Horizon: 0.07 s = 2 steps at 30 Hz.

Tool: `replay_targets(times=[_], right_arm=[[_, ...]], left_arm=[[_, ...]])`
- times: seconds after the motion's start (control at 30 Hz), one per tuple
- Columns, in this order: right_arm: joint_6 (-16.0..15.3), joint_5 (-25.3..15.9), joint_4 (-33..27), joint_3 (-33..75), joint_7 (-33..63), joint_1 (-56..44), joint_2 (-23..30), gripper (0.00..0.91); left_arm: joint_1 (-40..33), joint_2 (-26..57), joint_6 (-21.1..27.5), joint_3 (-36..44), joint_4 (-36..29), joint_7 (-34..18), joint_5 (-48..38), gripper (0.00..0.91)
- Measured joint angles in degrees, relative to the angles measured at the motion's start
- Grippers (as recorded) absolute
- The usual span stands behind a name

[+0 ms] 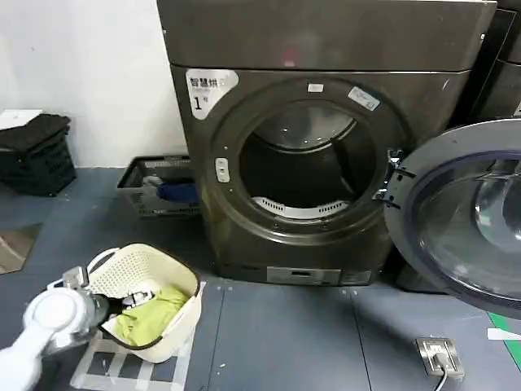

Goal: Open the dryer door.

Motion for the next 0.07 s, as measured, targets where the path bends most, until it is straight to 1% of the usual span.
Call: replay_targets(times=[0.07], right_arm=[[0.0, 0.0, 0.0, 0.0, 0.0, 0.0, 0.0, 0.907]], left_arm=[[0.0, 0.0, 0.0, 0.0, 0.0, 0.0, 0.0, 0.907]])
